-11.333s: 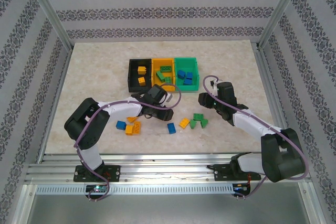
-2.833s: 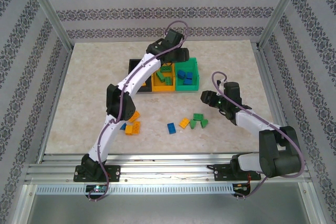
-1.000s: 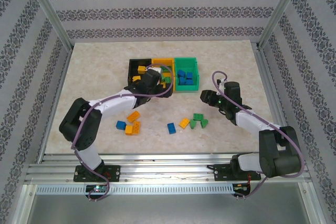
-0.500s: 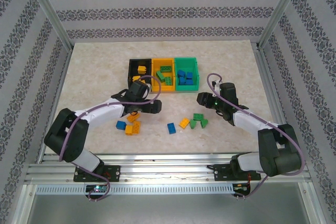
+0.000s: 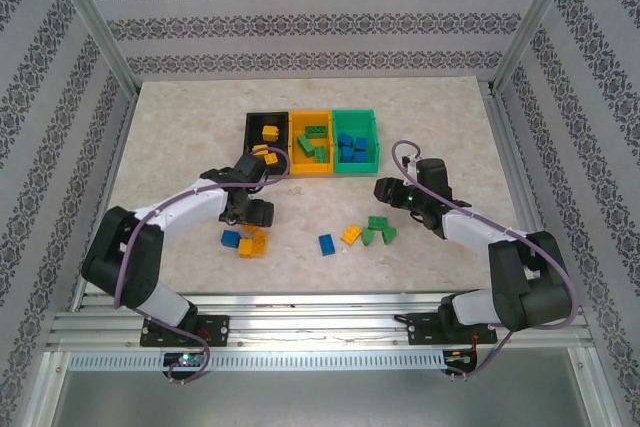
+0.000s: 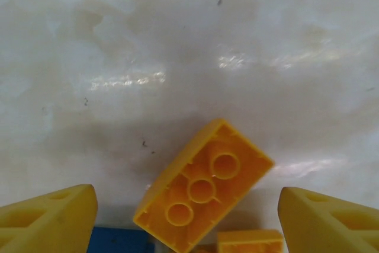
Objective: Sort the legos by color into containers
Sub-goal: Pick up the lego from the center of the table.
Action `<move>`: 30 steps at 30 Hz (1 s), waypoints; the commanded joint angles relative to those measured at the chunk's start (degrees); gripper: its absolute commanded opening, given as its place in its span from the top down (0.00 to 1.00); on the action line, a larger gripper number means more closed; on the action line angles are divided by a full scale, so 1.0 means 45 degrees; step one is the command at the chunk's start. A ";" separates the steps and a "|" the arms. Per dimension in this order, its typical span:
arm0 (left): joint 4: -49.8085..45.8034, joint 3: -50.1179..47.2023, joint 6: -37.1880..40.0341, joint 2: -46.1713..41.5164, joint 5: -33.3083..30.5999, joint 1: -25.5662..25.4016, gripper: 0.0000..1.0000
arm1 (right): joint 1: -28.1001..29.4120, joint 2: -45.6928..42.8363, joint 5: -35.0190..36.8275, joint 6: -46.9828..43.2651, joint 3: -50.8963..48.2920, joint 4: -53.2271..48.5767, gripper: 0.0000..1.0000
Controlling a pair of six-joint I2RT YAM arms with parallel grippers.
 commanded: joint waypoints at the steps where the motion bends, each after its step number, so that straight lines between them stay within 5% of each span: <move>1: -0.0861 0.0641 0.0633 0.0915 -0.0173 0.0039 0.23 | 0.0128 0.0115 0.0016 -0.0162 0.0396 -0.0108 0.50; 10: -0.0757 0.0848 0.1044 0.1831 0.0011 0.0037 0.35 | 0.0114 0.0014 0.0190 -0.0244 0.0357 -0.0130 0.50; 18: -0.0389 0.1218 0.1117 0.1684 0.0680 0.0039 0.71 | 0.0118 0.0075 0.0173 -0.0250 0.0396 -0.0179 0.50; 30: -0.0207 0.4359 0.1775 0.1914 -0.0173 0.0868 0.72 | 0.0124 0.0017 0.0161 -0.0254 0.0377 -0.0199 0.50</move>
